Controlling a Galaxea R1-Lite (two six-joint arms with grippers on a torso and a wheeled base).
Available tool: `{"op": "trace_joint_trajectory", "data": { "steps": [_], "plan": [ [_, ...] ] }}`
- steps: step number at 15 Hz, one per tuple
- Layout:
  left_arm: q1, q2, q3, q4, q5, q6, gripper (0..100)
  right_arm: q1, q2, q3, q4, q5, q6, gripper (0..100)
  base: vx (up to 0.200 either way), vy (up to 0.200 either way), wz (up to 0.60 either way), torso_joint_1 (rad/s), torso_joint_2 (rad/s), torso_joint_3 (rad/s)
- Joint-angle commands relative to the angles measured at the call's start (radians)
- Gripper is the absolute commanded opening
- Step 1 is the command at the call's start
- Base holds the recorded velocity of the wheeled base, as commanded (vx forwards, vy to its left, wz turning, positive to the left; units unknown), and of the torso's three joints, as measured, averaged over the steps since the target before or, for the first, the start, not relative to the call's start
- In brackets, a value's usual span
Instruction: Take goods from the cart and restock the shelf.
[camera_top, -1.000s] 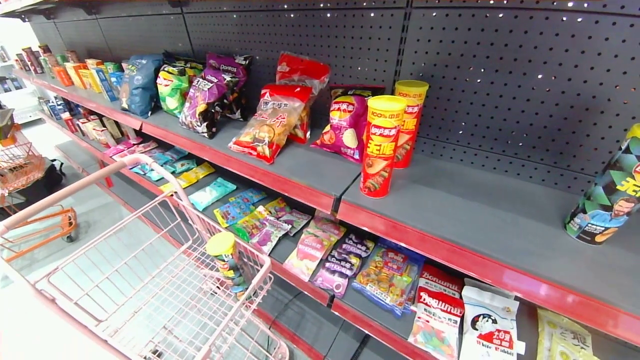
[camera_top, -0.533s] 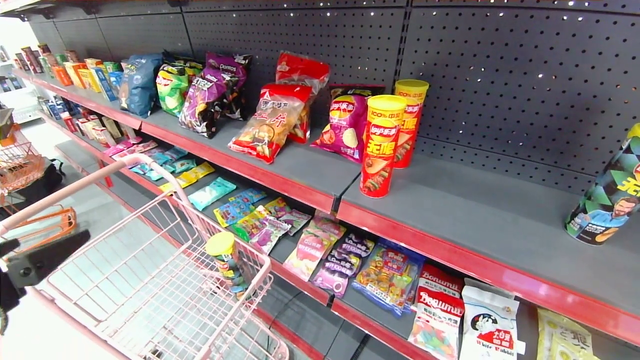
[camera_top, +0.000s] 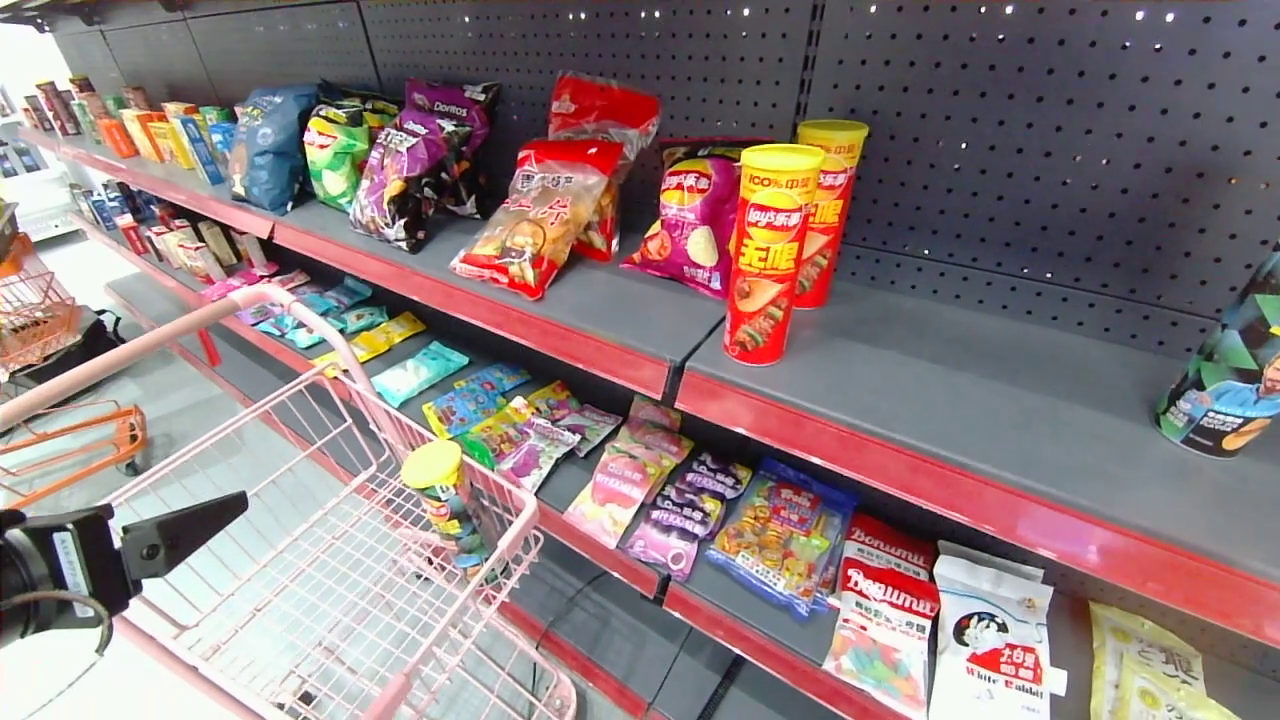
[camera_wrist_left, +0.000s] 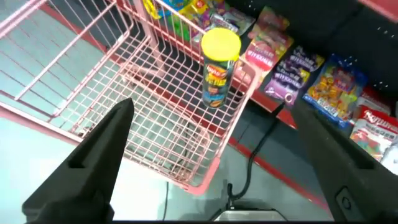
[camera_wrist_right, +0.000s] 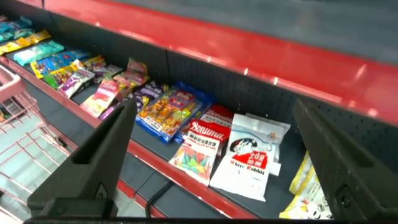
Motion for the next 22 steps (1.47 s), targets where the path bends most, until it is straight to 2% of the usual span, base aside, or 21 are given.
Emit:
{"op": "trace_joint_trajectory", "data": {
  "steps": [1,3,6,8,9,10,11,12,13,14,16,18,20,22],
  "plan": [
    [0.000,0.024,0.002,0.000,0.000,0.001,100,0.000,0.001,0.000,0.000,0.000,0.000,100,0.000,0.000,0.00,-0.207,0.52,0.325],
    [0.000,0.069,0.000,-0.016,0.000,0.001,100,0.000,0.001,0.000,0.000,0.000,0.001,100,0.000,0.000,0.00,-0.210,0.55,0.342],
    [0.000,0.207,0.009,-0.129,-0.003,0.004,100,0.000,0.001,0.000,0.000,0.000,0.001,100,0.000,0.000,0.00,-0.168,0.48,0.300],
    [0.000,0.326,0.012,-0.267,-0.006,0.004,100,0.000,0.001,0.000,0.000,0.000,0.001,100,0.000,0.000,0.00,-0.051,0.15,0.090],
    [0.005,0.464,0.009,-0.453,-0.051,0.006,100,0.000,0.001,0.000,0.000,0.000,0.001,100,0.000,0.000,0.00,-0.022,0.07,0.041],
    [0.011,0.558,0.012,-0.583,-0.080,0.018,100,0.000,0.001,0.000,0.000,0.000,0.001,100,0.000,0.000,0.00,0.000,0.00,0.000],
    [0.013,0.632,0.017,-0.666,-0.086,0.055,100,0.000,0.001,0.000,0.000,0.000,-0.002,100,0.000,0.000,0.00,0.000,0.00,0.000],
    [0.013,0.670,0.014,-0.703,-0.089,0.078,100,0.000,0.001,0.000,0.002,0.000,-0.003,100,0.000,0.000,0.00,0.000,0.00,0.000],
    [0.010,0.710,0.018,-0.723,-0.115,0.086,100,0.000,0.001,0.000,0.000,0.000,-0.002,100,0.000,0.000,0.00,0.000,0.00,0.000],
    [0.010,0.731,0.018,-0.726,-0.141,0.089,100,0.000,0.001,0.000,0.000,0.000,-0.002,100,0.000,0.000,0.00,0.000,0.00,0.000],
    [0.010,0.779,0.003,-0.744,-0.155,0.089,100,0.000,0.001,0.000,0.000,0.000,-0.002,100,0.000,0.000,0.00,0.000,0.00,0.000],
    [0.007,0.834,0.005,-0.804,-0.156,0.093,100,0.000,0.001,0.000,0.000,0.000,0.001,100,0.000,0.000,0.00,0.000,0.00,0.000],
    [0.007,0.912,0.008,-0.898,-0.166,0.122,100,0.000,0.001,0.000,0.000,0.000,0.000,100,0.000,0.000,0.00,0.000,0.00,0.000],
    [0.007,0.984,0.005,-0.964,-0.195,0.136,100,0.000,0.001,0.000,0.000,0.000,-0.002,100,0.000,0.000,0.00,0.000,0.00,0.000]
  ]
}}
